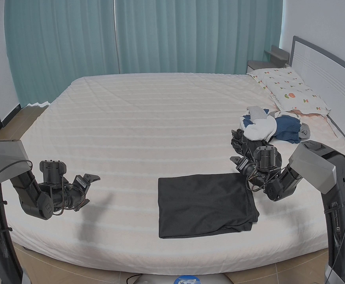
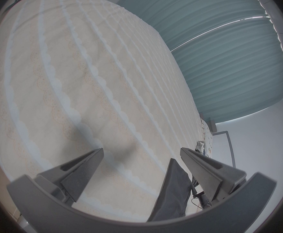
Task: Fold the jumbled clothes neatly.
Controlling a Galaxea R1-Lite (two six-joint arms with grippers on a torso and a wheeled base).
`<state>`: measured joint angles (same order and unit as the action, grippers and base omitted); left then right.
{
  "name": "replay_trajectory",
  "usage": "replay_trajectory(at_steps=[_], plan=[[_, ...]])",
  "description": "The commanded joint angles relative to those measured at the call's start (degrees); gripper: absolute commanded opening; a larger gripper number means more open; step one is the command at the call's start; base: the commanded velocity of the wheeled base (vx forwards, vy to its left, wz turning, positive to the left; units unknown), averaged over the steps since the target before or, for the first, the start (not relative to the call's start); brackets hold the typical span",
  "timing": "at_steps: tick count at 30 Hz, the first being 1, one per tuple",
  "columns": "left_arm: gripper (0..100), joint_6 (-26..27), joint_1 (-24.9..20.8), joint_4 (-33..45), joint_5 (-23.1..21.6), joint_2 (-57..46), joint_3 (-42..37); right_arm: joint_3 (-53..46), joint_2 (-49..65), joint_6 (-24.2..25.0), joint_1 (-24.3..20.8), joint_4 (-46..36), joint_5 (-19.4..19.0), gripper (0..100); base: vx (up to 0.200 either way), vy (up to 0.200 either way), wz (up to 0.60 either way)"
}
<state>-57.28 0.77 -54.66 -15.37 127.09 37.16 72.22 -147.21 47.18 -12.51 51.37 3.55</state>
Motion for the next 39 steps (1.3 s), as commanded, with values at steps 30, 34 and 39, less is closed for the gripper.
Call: replay_trajectory(at_steps=[30, 34, 39], plan=[[100, 0.0, 0.0, 0.0, 0.0, 0.1, 0.0, -3.9, -1.1, 0.5, 3.8, 0.4, -1.7, 100, 0.0, 0.0, 0.0], [100, -0.1, 0.0, -0.1, 0.0, 0.1, -0.1, -7.6, 0.9, 0.6, 3.2, 2.7, -2.0, 100, 0.0, 0.0, 0.0], [100, -0.1, 0.0, -0.1, 0.0, 0.1, -0.2, -16.4, 5.9, -0.5, 3.3, 6.1, -4.7, 100, 0.0, 0.0, 0.0]])
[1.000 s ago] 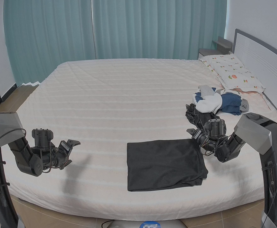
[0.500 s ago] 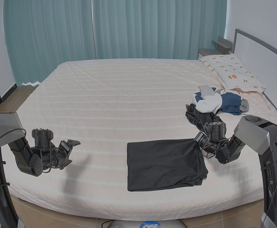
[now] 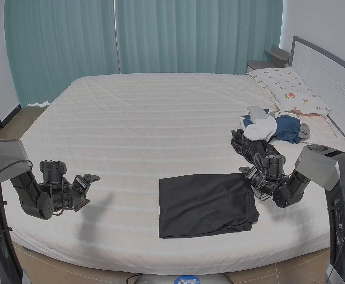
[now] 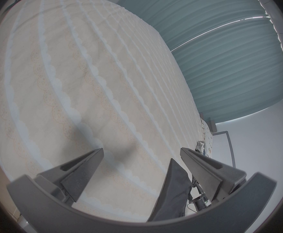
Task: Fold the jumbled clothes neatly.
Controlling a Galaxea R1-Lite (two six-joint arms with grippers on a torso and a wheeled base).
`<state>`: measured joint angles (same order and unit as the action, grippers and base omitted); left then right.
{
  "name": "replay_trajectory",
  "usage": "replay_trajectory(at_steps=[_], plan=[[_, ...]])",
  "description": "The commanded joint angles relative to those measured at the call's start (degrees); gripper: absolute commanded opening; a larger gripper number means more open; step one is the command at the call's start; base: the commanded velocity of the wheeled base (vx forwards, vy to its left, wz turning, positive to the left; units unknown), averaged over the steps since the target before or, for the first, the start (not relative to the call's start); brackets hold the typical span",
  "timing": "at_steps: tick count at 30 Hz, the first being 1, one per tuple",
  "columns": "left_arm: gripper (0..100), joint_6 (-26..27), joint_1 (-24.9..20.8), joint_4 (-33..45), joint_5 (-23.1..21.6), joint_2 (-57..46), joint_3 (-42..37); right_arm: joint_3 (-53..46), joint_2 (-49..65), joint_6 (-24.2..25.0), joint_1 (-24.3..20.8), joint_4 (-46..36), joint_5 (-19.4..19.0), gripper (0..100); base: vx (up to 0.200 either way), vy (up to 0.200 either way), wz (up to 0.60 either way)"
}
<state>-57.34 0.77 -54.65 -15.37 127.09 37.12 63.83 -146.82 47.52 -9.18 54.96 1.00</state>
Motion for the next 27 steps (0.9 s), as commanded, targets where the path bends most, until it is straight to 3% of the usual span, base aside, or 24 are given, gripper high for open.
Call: replay_trajectory(at_steps=[1, 5, 12, 21, 22, 27], plan=[[100, 0.0, 0.0, -0.1, 0.0, 0.1, -0.2, -10.7, 7.0, -1.3, 0.0, 3.0, -3.0, 100, 0.0, 0.0, 0.0], [100, 0.0, 0.0, -0.1, 0.0, 0.1, -0.1, -19.9, 11.6, -4.3, 0.1, 4.5, -5.8, 100, 0.0, 0.0, 0.0], [100, 0.0, 0.0, -0.1, 0.0, 0.0, -0.3, -38.2, 20.2, -9.4, 0.0, 8.4, -14.6, 100, 0.0, 0.0, 0.0], [100, 0.0, 0.0, -0.1, 0.0, 0.0, -0.4, -41.8, 20.2, -9.6, -2.2, 8.8, -15.2, 100, 0.0, 0.0, 0.0], [100, 0.0, 0.0, -0.1, 0.0, 0.0, -0.4, -41.8, 20.2, -9.6, -2.2, 8.8, -15.2, 0, 0.0, 0.0, 0.0], [100, 0.0, -0.1, -0.1, 0.0, 0.0, -0.3, -41.6, 17.6, -9.7, -2.3, 8.8, -14.6, 0, 0.0, 0.0, 0.0]])
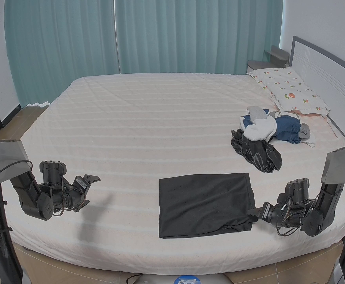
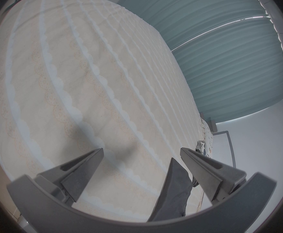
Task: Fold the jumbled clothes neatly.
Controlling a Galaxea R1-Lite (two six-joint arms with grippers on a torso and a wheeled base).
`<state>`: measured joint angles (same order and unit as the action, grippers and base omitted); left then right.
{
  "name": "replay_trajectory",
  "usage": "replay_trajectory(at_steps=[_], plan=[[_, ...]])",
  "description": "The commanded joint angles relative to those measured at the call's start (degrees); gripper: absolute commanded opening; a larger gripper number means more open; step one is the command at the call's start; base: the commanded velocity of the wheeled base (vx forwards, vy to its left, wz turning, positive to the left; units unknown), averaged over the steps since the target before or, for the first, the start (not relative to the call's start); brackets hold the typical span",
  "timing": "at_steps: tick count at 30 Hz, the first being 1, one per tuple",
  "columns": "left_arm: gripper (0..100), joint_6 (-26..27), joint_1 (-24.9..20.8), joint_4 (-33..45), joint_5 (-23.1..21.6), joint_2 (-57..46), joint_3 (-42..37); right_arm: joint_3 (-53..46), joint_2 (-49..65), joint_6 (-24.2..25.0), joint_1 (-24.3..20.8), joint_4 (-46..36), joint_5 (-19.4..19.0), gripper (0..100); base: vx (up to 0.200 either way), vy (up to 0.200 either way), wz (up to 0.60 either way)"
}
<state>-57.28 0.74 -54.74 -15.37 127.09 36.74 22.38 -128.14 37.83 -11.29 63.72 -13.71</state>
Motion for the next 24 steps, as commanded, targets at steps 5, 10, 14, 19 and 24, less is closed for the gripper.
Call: replay_trajectory(at_steps=[5, 10, 14, 19, 24], plan=[[100, 0.0, 0.0, 0.0, 0.0, 0.0, 0.1, -3.3, -0.7, -1.4, 0.0, 0.0, 0.1, 0, 0.0, 0.0, 0.0], [100, 0.0, -0.1, 0.0, 0.0, 0.0, 0.0, -4.8, 0.4, -2.8, 0.5, 0.2, 0.1, 0, 0.0, 0.0, 0.0], [100, 0.0, -0.1, 0.0, 0.0, 0.0, 0.0, -5.7, 1.9, -2.8, 1.2, 0.2, 0.0, 0, 0.0, 0.0, 0.0], [100, 0.1, -0.1, 0.1, 0.0, 0.0, 0.0, -5.8, 2.4, -3.1, 1.7, 0.2, 0.1, 0, 0.0, 0.0, 0.0], [100, 0.1, 0.0, 0.1, 0.1, 0.0, 0.1, -6.1, 4.3, -3.6, 2.6, -0.6, -0.3, 0, 0.0, 0.0, 0.0]])
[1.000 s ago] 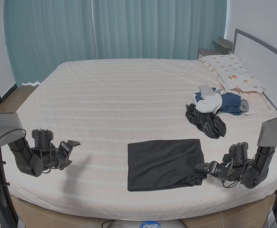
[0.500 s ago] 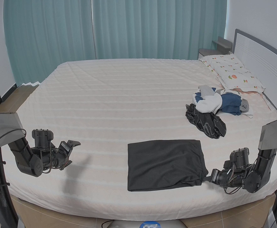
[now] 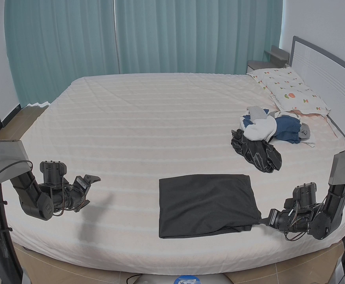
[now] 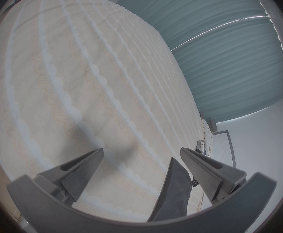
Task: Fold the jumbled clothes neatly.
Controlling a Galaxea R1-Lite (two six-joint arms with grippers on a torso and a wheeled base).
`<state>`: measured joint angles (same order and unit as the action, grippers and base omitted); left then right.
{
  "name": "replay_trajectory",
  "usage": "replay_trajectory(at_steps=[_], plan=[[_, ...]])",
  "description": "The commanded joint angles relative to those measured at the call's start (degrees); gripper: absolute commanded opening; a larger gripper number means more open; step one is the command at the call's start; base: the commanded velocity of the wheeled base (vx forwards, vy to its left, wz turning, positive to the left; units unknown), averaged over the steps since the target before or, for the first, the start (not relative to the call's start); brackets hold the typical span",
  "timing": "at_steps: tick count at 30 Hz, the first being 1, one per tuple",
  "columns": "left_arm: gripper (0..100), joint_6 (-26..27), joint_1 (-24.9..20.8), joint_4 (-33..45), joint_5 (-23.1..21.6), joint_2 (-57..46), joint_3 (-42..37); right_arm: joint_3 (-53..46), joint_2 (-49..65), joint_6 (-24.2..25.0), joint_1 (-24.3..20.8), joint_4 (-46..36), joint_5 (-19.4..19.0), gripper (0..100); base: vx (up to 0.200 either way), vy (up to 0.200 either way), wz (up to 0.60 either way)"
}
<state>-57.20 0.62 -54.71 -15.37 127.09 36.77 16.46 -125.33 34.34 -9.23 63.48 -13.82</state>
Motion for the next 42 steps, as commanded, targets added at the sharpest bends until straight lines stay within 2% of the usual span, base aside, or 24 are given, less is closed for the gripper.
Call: replay_trajectory(at_steps=[1, 7, 18, 19, 30, 37, 42], plan=[[100, 0.0, 0.0, 0.0, 0.0, 0.0, 0.1, -0.2, 1.8, -0.3, 0.9, -0.5, -0.2, 0, 0.0, 0.0, 0.0], [100, 0.0, 0.1, 0.1, 0.0, 0.0, 0.1, -1.4, 1.8, -3.6, 2.2, -0.6, -0.5, 0, 0.0, 0.0, 0.0], [100, 0.0, 0.1, 0.1, 0.0, 0.0, 0.1, -1.9, -1.4, -5.0, 2.2, 0.1, -0.5, 0, 0.0, 0.0, 0.0], [100, 0.0, 0.0, 0.1, 0.0, 0.1, 0.1, -1.5, -1.7, -4.9, 2.2, 0.2, -0.5, 100, 0.0, 0.0, 0.0], [100, 0.0, -0.5, 0.0, 0.0, 0.0, 0.0, -1.2, 1.5, -3.1, 2.6, 3.5, -0.2, 100, 0.0, 0.0, 0.0], [100, 0.1, -1.4, 0.1, 0.0, 0.1, 0.3, -0.6, 1.0, -2.5, 2.6, 3.5, -0.1, 100, 0.0, -0.2, 0.0], [100, 0.1, -3.1, 0.0, 0.1, -0.1, 0.4, 0.3, 1.3, -0.3, 2.5, 3.5, 0.1, 100, 0.0, -0.2, 0.0]])
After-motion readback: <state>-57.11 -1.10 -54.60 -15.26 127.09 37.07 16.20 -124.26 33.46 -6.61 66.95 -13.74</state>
